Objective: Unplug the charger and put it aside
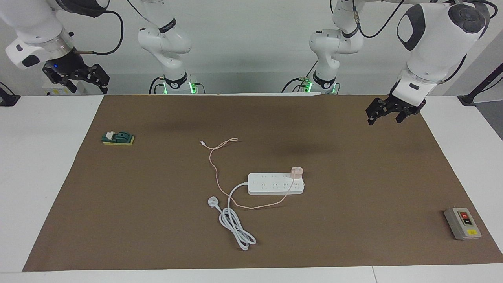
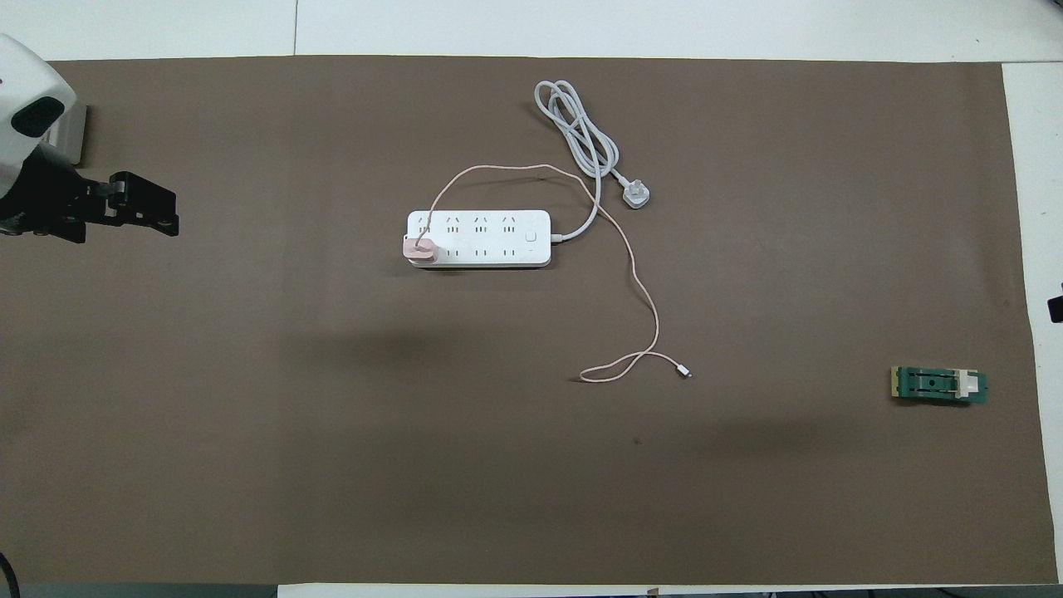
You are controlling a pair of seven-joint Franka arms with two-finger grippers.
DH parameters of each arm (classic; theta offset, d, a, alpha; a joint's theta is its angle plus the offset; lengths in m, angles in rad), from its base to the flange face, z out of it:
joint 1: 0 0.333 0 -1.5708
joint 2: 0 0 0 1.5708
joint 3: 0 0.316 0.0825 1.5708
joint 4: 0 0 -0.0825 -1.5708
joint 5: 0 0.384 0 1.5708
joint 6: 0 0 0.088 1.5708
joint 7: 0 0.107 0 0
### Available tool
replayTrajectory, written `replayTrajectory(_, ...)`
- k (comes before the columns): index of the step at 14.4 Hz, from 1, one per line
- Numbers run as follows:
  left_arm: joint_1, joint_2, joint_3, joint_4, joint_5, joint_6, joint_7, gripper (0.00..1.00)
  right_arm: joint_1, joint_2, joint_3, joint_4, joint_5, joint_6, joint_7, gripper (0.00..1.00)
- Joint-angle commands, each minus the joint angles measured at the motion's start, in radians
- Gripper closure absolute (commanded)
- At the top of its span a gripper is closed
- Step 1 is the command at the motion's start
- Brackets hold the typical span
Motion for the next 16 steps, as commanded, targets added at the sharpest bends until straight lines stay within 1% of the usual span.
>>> replayTrajectory(1,0.007,-0.028,-0.002,-0.028,-0.014,-0.008,0.003,0.00,-0.004,-0.018,0.000,-0.022,0.005,0.031,0.058,0.00)
replayTrajectory(2,0.007,-0.028,-0.002,-0.028,-0.014,-0.008,0.003,0.00,0.007,-0.019,0.003,-0.027,0.007,0.048,0.110,0.00)
replayTrajectory(4,0.007,-0.028,-0.002,-0.029,-0.014,-0.008,0.003,0.00,0.010,-0.015,0.010,-0.028,0.069,0.050,0.247,0.00)
replayTrajectory(6,0.007,-0.028,-0.002,-0.029,-0.014,-0.008,0.003,0.00,0.015,-0.002,0.012,-0.030,0.116,0.050,0.336,0.00)
replayTrajectory(8,0.007,-0.028,-0.002,-0.028,-0.012,-0.008,0.003,0.00,0.044,0.021,0.012,-0.028,0.136,0.054,0.477,0.00)
replayTrajectory(13,0.007,-0.028,-0.002,-0.029,-0.014,-0.008,0.003,0.00,0.079,0.091,0.012,-0.027,0.278,0.109,0.823,0.00)
replayTrajectory(16,0.007,-0.028,-0.002,-0.028,-0.014,-0.008,0.003,0.00,0.145,0.157,0.010,-0.022,0.366,0.192,1.061,0.00)
